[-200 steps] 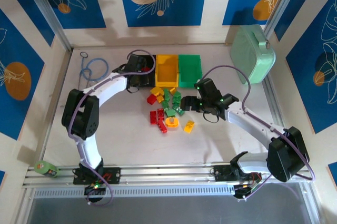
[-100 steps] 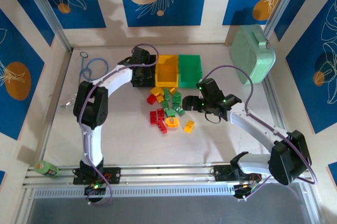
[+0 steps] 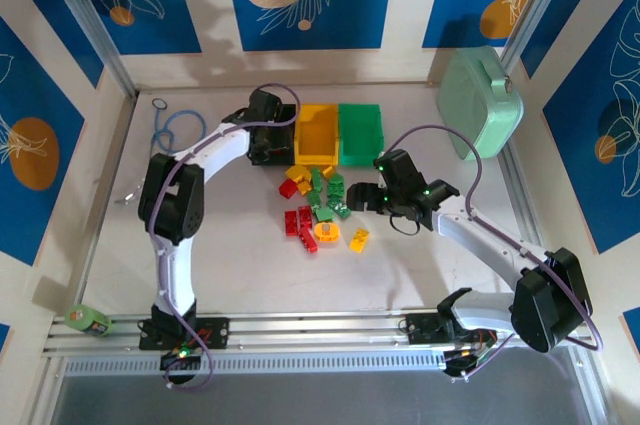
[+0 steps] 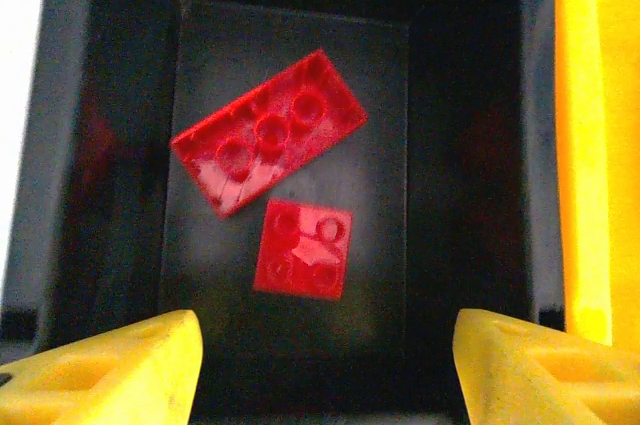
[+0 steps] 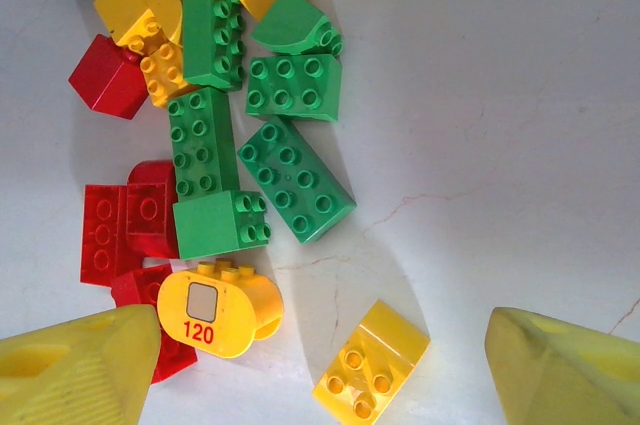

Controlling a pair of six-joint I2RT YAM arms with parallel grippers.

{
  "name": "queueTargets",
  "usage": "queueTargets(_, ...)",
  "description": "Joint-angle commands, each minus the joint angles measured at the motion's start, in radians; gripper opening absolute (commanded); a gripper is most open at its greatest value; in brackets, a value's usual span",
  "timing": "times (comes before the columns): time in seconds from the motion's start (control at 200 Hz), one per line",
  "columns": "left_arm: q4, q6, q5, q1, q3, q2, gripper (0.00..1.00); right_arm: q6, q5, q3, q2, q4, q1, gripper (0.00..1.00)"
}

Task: Sort the legos into containers by color
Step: Place the lego in the container, then pick up the lego from the center of the table.

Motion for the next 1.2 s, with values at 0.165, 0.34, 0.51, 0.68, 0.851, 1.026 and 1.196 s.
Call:
queueTargets(0.165, 0.083, -0.006, 0.007, -0.004, -0.208, -0.261, 0.62, 0.017, -0.008, 0.008, 0.016, -0.011, 0.025, 0.85)
queueTargets(0.34, 0.153, -0.037, 0.019, -0.015, -0.399, -0.407, 0.62, 0.016, 0.008, 0.030, 0.056, -0.022, 0.066, 0.85)
queueTargets(0.51, 0.207, -0.058, 0.023, -0.025, -0.574, -0.541, 0.61, 0.004, 0.023, 0.064, 0.117, -0.040, 0.118, 0.86)
queueTargets(0.68, 0.244, -0.077, 0.031, -0.026, -0.735, -0.665, 0.61, -0.018, 0.009, 0.111, 0.214, -0.052, 0.188, 0.89)
queueTargets(0.851, 0.240, -0.090, 0.017, -0.026, -0.853, -0.782, 0.61, -0.017, 0.047, 0.181, 0.330, -0.098, 0.251, 0.91)
queueTargets(1.026, 0.230, -0.104, 0.009, -0.026, -0.937, -0.871, 0.60, 0.019, 0.069, 0.240, 0.421, -0.137, 0.286, 0.87)
queueTargets(1.196, 0.221, -0.110, -0.004, -0.026, -0.990, -0.929, 0.60, 0.078, 0.091, 0.277, 0.477, -0.174, 0.307, 0.86)
